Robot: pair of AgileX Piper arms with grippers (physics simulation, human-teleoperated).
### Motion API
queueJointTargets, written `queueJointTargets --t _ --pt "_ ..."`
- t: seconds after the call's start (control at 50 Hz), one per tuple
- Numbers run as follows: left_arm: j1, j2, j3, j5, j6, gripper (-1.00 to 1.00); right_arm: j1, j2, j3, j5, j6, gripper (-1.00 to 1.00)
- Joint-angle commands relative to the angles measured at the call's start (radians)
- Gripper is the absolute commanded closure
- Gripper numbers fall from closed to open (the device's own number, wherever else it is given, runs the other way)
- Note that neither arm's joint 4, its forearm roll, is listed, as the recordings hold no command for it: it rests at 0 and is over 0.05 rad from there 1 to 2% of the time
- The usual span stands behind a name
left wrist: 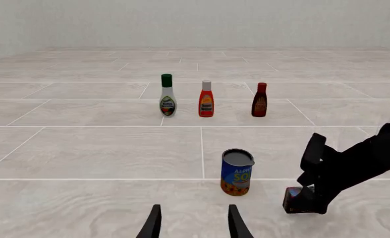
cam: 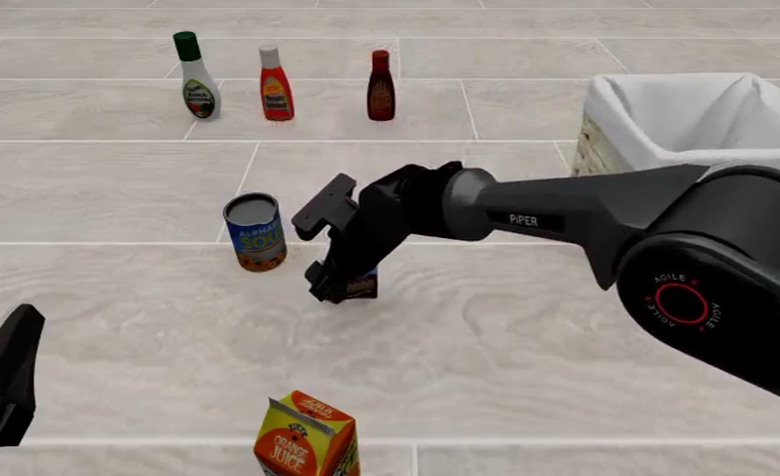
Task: Pick the chocolate pudding and place it in the basket.
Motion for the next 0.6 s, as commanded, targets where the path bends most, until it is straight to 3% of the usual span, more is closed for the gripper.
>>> queueJointTargets --t 0.02,0.4,0.46,0.48,0.5,0.6 --pt "0.0 0.0 0.0 0.0 0.0 -1.0 -0.004 0.012 0.014 -0.003 -0.003 -1.0" --pt "0.0 0.0 0.0 0.0 0.0 -1.0 0.007 0.034 0.058 -0.028 0.007 -1.0" --pt "0.0 0.0 0.0 0.0 0.0 -1.0 0.088 -0.021 0.15 -0.084 0.043 -1.0" --pt "0.0 0.0 0.0 0.0 0.0 -1.0 0.074 -0.016 0.147 -0.087 0.033 -1.0" --pt "0.0 0.0 0.0 0.0 0.0 -1.0 0.065 -0.031 0.156 -0.117 0.018 1.0" --pt "0.0 0.0 0.0 0.0 0.0 -1.0 0.029 -0.034 0.156 -0.164 -0.029 1.0"
